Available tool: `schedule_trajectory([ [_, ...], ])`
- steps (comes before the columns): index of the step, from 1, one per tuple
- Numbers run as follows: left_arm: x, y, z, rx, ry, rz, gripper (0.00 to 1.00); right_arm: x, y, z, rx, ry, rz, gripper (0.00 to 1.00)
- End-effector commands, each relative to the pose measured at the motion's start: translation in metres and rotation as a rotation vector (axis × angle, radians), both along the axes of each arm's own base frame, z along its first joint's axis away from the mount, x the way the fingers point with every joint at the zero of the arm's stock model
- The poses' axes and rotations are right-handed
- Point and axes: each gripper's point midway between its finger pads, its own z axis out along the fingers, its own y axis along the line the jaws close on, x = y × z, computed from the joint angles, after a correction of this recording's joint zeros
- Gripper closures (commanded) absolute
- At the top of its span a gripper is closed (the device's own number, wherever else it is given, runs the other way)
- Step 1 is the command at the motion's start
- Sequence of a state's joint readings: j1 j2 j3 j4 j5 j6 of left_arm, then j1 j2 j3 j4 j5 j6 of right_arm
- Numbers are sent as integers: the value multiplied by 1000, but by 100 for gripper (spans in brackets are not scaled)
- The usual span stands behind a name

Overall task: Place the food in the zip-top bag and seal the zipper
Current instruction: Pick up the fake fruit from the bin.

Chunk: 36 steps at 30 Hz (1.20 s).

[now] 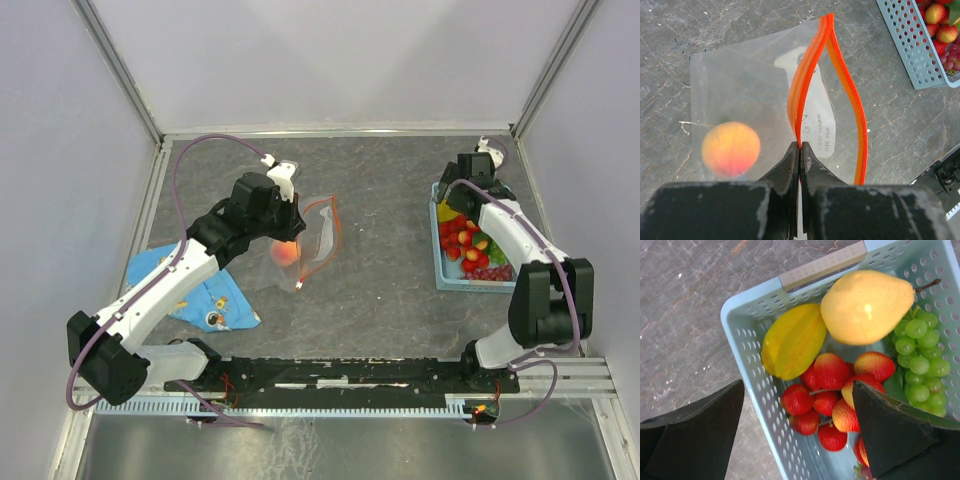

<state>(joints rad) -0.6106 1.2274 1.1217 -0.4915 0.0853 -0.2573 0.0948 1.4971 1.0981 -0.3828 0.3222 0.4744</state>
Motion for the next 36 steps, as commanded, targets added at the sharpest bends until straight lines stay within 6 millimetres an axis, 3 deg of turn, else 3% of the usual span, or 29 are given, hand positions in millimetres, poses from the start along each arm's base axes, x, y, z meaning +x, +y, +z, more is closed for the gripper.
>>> schedule_trajectory([
  [1,4,-6,14,-63,-23,10,97,38,-9,14,27,-76,-48,4],
  [5,4,-5,13,-60,-23,12,97,46,-28,0,42,-53,-122,4],
  [16,4,-6,12,-61,-18,10,97,53,-76,-13,117,-126,-328,4],
  [22,4,-6,13,-63,-21,10,97,56,-87,-37,139,-94,-384,6],
  [36,4,-6,12,-63,-18,9,97,54,-92,-86,192,-18,-394,12],
])
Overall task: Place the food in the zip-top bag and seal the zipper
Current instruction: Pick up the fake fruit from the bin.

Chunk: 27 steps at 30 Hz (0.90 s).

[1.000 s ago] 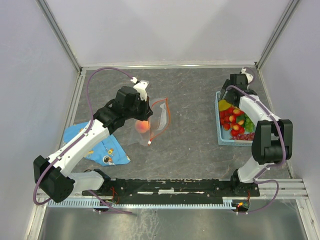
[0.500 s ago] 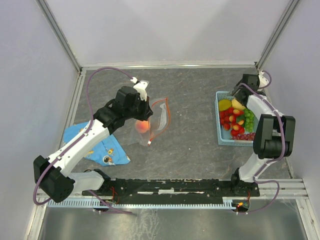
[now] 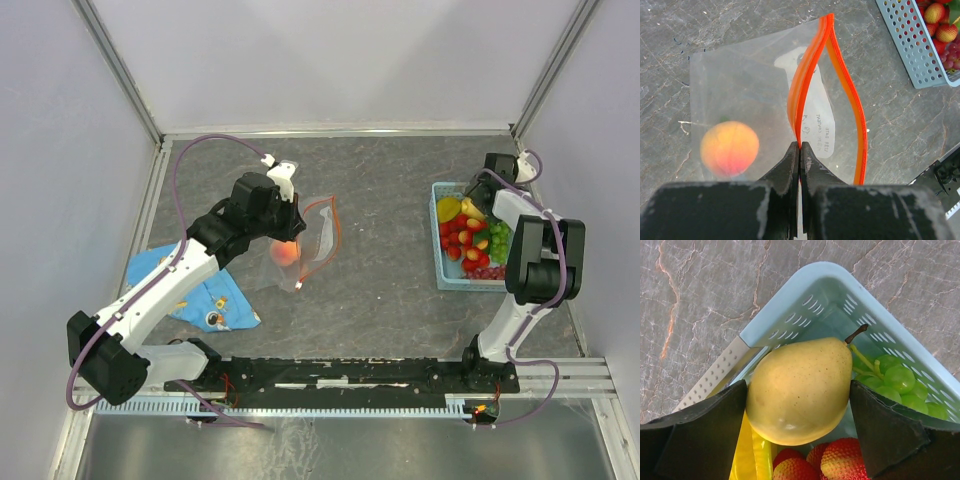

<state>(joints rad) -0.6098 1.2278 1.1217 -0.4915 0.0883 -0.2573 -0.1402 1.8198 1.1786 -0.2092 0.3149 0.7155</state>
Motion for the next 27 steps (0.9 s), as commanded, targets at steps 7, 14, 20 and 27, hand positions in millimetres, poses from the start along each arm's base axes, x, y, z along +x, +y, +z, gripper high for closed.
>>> schedule_trajectory([
  [7,4,-6,12,-64,-18,11,97,3,2,-23,51,13,25,9],
  [14,4,-6,12,-63,-15,10,97,-3,2,-18,52,12,46,19],
  [20,4,-6,12,-66,-15,11,97,-13,1,4,19,-6,74,35],
  [27,4,-6,13,-66,-16,8,97,-25,10,31,8,-29,145,35],
])
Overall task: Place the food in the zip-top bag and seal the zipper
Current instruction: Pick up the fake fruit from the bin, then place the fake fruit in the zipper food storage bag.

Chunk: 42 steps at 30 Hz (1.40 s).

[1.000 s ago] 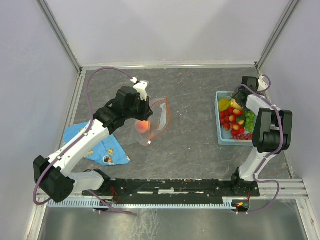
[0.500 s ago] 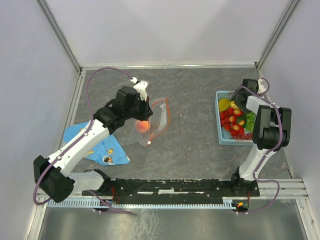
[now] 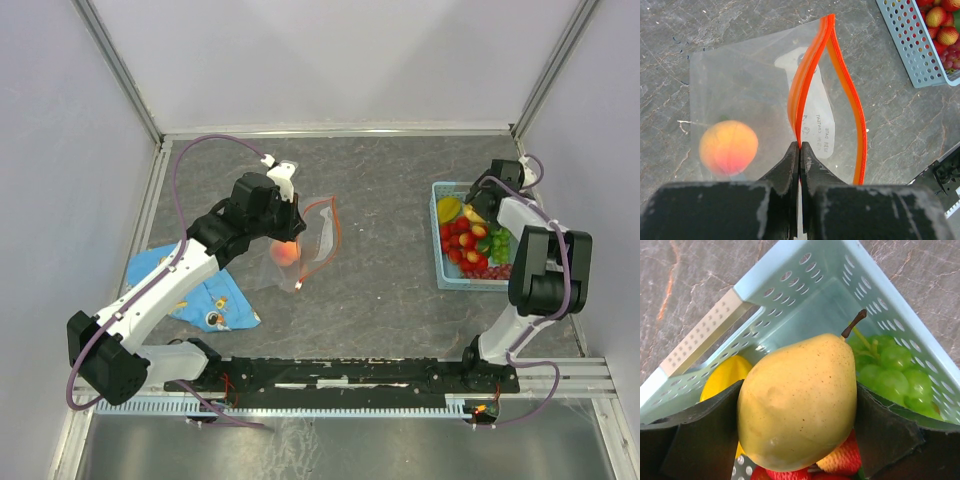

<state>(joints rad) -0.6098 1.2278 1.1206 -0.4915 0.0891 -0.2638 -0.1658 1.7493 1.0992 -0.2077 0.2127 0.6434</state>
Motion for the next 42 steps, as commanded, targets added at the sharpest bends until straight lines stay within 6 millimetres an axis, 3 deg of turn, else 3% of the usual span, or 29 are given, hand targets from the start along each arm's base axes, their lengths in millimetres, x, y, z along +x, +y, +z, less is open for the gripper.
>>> schedule_trajectory([
  [1,4,-6,13,-63,-21,6,97,-7,4,39,-23,-63,63,35],
  [6,4,-5,15,-62,-28,6,97,-19,18,67,-6,-114,137,35],
  [12,4,-5,15,-61,-29,6,97,-33,57,102,32,-201,277,35],
  [20,3,-6,16,-65,-29,-3,97,-56,132,151,65,-328,553,34],
  [29,1,-8,16,-71,-26,-21,97,-89,212,190,151,-482,866,34],
  [42,-7,-19,16,-97,-8,-97,97,-152,320,215,351,-542,1369,33],
])
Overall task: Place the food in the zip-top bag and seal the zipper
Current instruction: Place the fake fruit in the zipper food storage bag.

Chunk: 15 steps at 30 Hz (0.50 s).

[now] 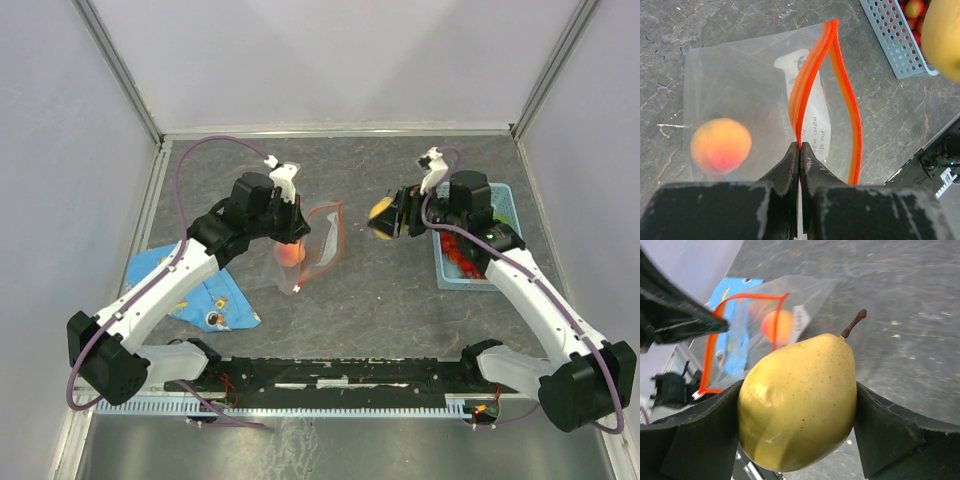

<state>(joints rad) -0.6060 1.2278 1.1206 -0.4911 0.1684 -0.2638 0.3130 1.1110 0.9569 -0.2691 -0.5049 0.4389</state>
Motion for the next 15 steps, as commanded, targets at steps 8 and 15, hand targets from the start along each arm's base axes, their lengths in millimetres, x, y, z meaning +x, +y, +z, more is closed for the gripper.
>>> schedule_trajectory([
  [8,0,-14,13,-66,-20,-55,97,-56,95,23,82,-52,465,32],
  [15,-2,-16,14,-74,-16,-70,97,-65,129,12,94,8,583,30],
])
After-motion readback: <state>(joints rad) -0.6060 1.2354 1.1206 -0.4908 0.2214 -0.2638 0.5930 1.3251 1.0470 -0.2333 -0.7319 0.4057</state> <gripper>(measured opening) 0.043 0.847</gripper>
